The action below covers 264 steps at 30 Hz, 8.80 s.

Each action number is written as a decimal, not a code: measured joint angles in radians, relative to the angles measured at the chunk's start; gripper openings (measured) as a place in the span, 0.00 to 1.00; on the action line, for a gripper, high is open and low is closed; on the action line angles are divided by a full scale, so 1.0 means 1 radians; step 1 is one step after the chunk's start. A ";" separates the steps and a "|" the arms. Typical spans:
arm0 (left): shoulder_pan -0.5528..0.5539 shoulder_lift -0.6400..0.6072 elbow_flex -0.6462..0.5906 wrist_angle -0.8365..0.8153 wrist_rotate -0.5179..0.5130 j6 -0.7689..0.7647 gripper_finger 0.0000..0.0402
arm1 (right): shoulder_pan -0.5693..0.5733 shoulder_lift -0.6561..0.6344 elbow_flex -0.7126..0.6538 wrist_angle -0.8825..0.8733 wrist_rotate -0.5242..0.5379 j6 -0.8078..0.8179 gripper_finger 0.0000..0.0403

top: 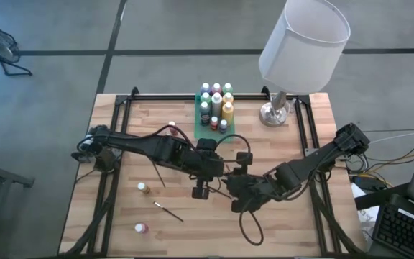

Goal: Pick & Place Paint Supplies
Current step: Put the silver paintbrush into the yellow cup

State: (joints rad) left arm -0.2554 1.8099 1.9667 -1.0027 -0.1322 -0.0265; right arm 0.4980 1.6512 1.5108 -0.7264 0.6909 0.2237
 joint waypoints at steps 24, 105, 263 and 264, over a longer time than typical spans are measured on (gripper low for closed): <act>-0.008 -0.207 -0.176 -0.034 -0.262 -0.009 0.23 | 0.058 -0.023 -0.091 -0.113 0.166 0.179 0.15; -0.006 -0.262 -1.006 1.807 0.285 0.312 0.24 | 0.022 0.085 -0.830 2.248 -0.388 -0.810 0.15; 0.105 -0.009 -0.811 1.508 0.224 -0.016 0.00 | 0.274 -0.556 -0.998 1.190 0.517 -0.013 0.33; 0.105 -0.004 -0.811 1.510 0.224 -0.020 0.00 | 0.274 -0.556 -0.998 1.189 0.517 -0.013 0.33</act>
State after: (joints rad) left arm -0.1505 1.8063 1.1557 0.5078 0.0914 -0.0466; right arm 0.7723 1.0953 0.5125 0.4628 1.2079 0.2108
